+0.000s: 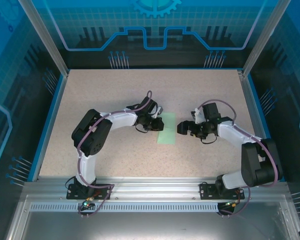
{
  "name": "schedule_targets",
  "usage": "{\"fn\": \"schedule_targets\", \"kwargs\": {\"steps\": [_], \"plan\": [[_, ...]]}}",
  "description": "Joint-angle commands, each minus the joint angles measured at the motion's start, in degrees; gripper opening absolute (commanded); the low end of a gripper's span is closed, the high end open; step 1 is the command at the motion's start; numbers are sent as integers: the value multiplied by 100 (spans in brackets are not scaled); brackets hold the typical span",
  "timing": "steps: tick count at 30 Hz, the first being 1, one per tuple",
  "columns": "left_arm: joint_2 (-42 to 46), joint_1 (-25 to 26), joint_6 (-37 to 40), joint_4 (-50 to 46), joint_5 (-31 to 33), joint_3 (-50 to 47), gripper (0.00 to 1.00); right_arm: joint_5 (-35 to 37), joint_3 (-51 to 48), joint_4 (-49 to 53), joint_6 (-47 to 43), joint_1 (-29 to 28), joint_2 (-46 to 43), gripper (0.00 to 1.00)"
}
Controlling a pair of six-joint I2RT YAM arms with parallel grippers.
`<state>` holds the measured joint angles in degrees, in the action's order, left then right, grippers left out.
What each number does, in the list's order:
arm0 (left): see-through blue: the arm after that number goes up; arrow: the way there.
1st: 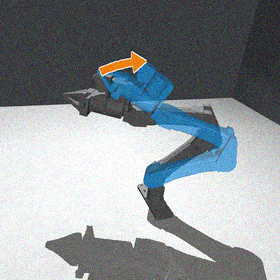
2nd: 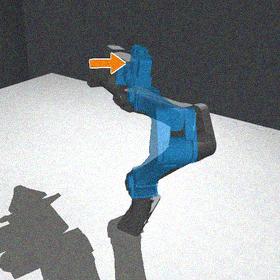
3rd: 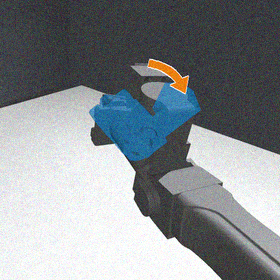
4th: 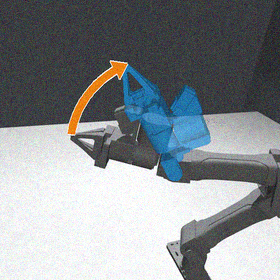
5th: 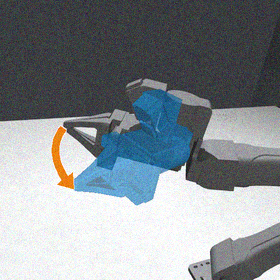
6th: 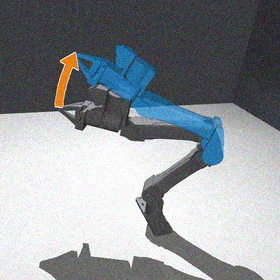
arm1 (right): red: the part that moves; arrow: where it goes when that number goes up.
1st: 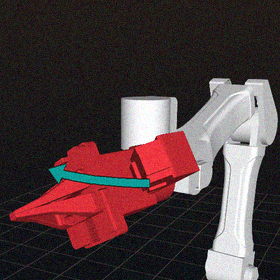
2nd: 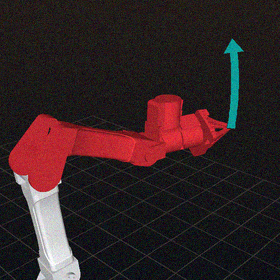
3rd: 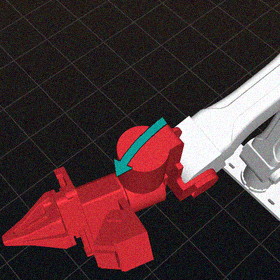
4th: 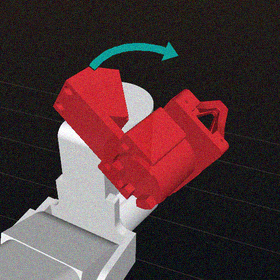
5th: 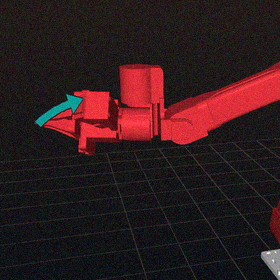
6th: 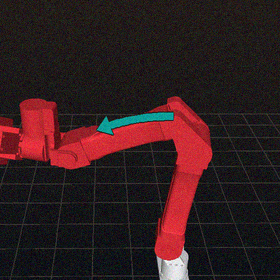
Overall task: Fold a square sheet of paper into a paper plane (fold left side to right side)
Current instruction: Turn over the paper at the center of the table.
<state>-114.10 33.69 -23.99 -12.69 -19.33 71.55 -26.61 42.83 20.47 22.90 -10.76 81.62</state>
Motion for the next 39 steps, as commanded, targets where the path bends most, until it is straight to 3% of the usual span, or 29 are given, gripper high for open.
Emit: {"fn": "schedule_targets", "kwargs": {"steps": [1,8,15,21,24,26,30,32,34,39], "plan": [[260,-34,26,-44,234,-136,6,-521,-90,-470,170,40,-47,100],[705,-130,-22,63,437,-529,7,-1322,95,-1165,636,-11,420,99],[622,-131,-28,100,344,-469,9,-1331,695,-1229,1070,-415,1268,93],[626,-130,-24,97,342,-475,9,-1150,1320,-1219,1576,-618,2176,76],[623,-134,-20,99,333,-466,10,-1119,1573,-1194,1656,-737,2469,64],[658,-140,-16,86,346,-475,12,-1100,1682,-1160,1691,-769,2574,51],[893,-174,8,42,443,-553,22,-1140,1676,-1110,1621,-756,2549,19],[1153,-231,14,20,565,-675,37,-1235,1635,-1117,1492,-710,2418,7],[1479,-284,8,21,687,-833,51,-1341,1543,-1237,1378,-636,2203,0],[2587,-419,-218,206,900,-1367,77,-1768,1268,-1767,1086,-324,1345,0]]}}
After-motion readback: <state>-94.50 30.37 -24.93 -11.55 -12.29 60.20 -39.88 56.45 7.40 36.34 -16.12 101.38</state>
